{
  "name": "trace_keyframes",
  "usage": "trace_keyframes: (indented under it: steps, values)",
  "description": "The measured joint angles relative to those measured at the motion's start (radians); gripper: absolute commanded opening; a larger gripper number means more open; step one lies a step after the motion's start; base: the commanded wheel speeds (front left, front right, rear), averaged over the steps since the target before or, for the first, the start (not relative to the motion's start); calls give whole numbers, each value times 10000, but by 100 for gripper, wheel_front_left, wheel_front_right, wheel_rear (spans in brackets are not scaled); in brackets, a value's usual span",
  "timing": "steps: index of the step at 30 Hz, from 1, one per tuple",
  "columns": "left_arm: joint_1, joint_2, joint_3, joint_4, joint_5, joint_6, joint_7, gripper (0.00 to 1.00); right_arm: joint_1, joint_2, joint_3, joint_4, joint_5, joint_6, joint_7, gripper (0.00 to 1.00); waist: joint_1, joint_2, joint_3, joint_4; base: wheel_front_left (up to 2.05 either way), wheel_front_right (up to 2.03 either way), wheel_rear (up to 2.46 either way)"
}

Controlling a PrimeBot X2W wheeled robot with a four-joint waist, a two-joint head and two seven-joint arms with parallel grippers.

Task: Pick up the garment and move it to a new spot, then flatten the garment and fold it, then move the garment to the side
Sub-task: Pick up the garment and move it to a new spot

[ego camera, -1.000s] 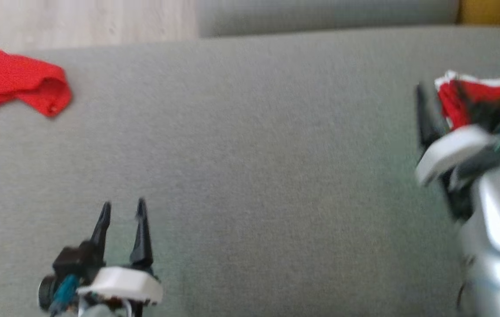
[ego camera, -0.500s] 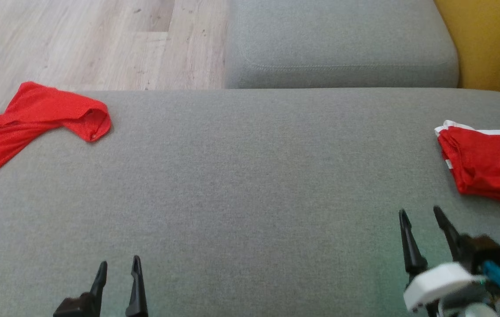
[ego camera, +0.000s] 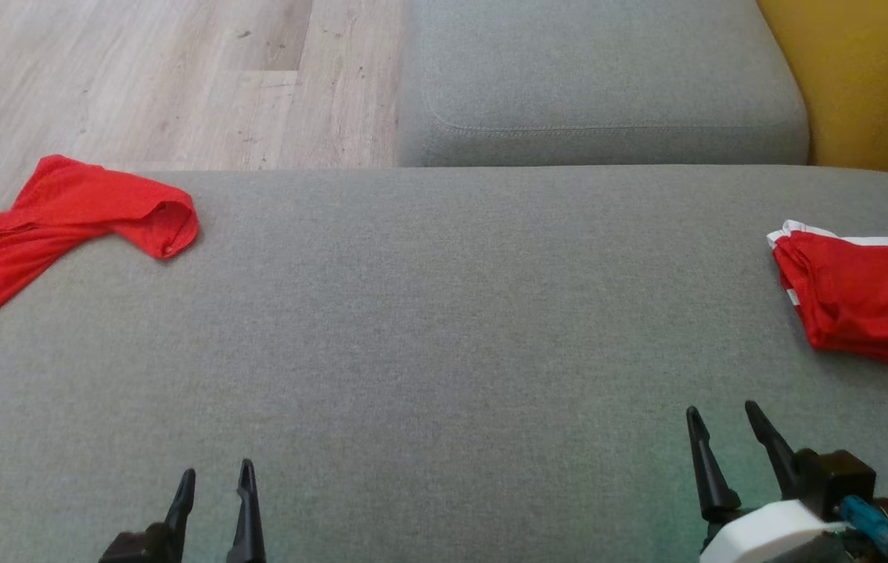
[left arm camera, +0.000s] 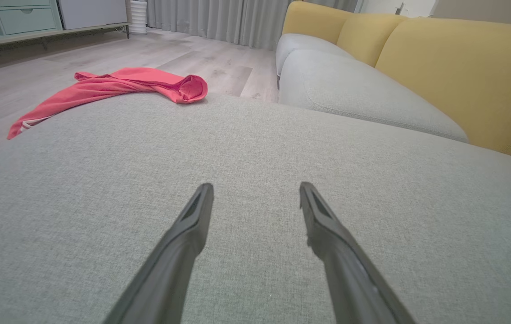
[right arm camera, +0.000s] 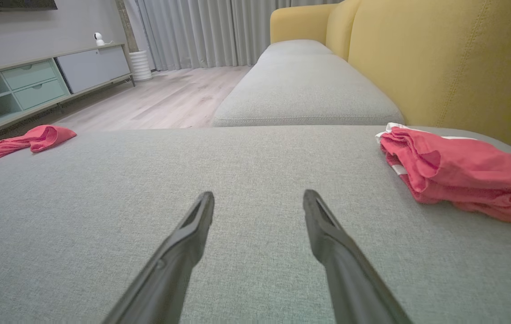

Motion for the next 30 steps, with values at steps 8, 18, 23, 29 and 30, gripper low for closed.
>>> trace_keyframes:
  steps: [8,18,23,29,30]
  values:
    - [-3,6,-46,-23,0,-6,8,100,0,0,23,84,71,0,-4,100,0,0,-15,172,0,0,0]
    - [-43,125,-111,-209,140,33,159,100,62,4,-4,86,205,0,-180,100,0,0,-63,1582,0,0,0]
    - [-49,449,-17,-384,176,130,205,100,73,6,136,117,416,0,-280,100,0,0,-68,2796,0,0,0]
    - [100,531,709,-1014,173,552,67,100,-646,10,1020,280,407,0,-261,100,0,0,265,4024,0,0,0]
    - [200,533,800,-1091,173,612,10,100,-812,8,1110,303,407,0,-261,100,2,0,353,4096,0,0,0]
